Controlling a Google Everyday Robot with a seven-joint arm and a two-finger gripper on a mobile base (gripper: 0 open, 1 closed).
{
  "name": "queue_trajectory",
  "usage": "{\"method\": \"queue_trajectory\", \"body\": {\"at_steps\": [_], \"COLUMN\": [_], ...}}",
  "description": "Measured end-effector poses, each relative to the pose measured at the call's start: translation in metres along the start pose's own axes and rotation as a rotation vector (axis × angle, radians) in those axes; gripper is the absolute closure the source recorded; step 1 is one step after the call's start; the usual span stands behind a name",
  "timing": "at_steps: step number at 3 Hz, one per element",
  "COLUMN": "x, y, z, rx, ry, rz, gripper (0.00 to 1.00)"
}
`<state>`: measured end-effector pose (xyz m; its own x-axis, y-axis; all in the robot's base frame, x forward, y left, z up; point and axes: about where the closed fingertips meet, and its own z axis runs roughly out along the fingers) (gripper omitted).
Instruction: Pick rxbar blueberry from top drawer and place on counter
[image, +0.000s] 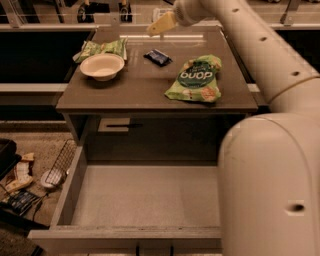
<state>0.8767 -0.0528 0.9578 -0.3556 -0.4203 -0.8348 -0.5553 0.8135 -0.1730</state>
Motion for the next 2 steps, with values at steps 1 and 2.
{"method": "queue_trajectory", "body": {"at_steps": [1, 2], "x": [-0.030, -0.016], "y": [-0.030, -0.074], "z": [-0.106, -0.230], "rx": [0.097, 0.294], "ry": [-0.171, -0.317], "rz": [0.081, 0.180], "gripper": [0.00, 0.00]}}
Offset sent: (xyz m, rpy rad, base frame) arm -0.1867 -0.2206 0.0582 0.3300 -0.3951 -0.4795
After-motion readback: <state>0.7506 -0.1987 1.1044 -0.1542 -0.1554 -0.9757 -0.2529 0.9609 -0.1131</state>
